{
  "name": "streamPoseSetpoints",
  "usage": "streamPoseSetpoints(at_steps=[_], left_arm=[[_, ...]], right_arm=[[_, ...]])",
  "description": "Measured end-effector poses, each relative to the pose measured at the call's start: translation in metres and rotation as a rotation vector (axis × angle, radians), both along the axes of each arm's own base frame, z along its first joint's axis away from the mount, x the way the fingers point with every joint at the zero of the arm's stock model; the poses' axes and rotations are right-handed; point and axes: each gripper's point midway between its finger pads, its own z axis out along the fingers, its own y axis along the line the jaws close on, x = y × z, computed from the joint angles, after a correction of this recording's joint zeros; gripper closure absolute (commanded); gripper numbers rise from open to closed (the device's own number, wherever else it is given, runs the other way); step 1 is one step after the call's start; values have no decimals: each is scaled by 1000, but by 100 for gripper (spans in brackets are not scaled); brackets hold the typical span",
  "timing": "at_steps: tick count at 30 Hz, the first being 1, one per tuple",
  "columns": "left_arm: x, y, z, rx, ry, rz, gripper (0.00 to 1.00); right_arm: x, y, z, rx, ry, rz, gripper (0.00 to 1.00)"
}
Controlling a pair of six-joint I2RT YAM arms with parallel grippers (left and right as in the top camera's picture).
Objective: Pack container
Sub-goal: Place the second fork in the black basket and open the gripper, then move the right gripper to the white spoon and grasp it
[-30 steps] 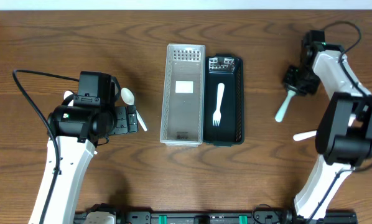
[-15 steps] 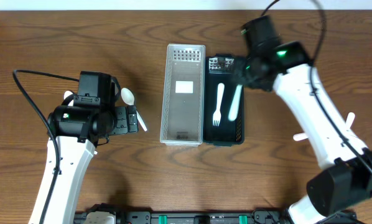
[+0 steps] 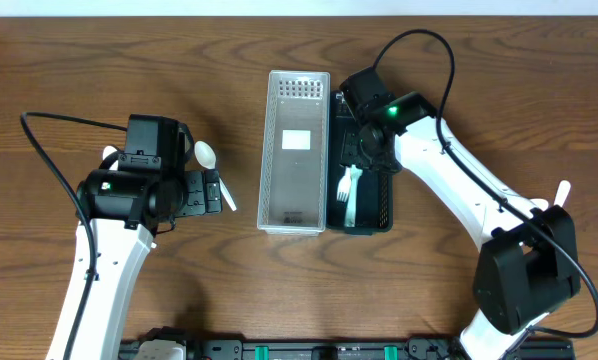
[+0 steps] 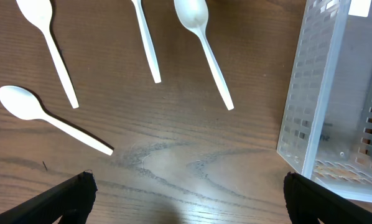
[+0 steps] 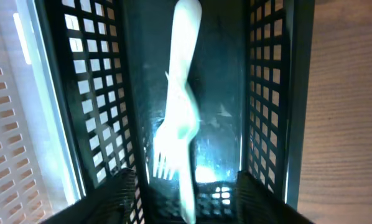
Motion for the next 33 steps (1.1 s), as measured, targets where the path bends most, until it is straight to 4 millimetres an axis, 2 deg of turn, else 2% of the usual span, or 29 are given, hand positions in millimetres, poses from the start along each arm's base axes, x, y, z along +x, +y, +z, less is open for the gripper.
streamPoseSetpoints(at_steps=[5,8,10,12,16,18,19,22,25,29,33], left_arm=[[0,0,0,0,0,0,2],[0,0,0,0,0,0,2],[0,0,0,-1,0,0,2],[0,0,0,-2,0,-1,2],[0,0,0,-2,0,-1,2],[0,-1,0,-3,0,-1,2],[0,-1,0,-3,0,-1,2],[0,0,0,-3,0,-1,2],[0,0,0,-3,0,-1,2],[0,-1,0,-3,0,-1,2],[0,-1,0,-3,0,-1,2]], right_arm=[[5,-5,14,-2,-7,-16,46],[17,-26,39,-6,-48,-102,48],[20,-56,60,-13,-77,-231,42],[16,-97,82,-16,-102,-402,31],[-3,-192,122,-16,-162,-759,21],[-15,-229,129,-34,-171,-886,19],[-19,-241,129,-42,-164,-921,18],[-33,-283,122,-73,-135,-1038,12],[-49,-311,101,-105,-73,-1114,10],[-61,-333,55,-125,13,-1167,10],[-73,-340,1,-127,110,-1169,11]])
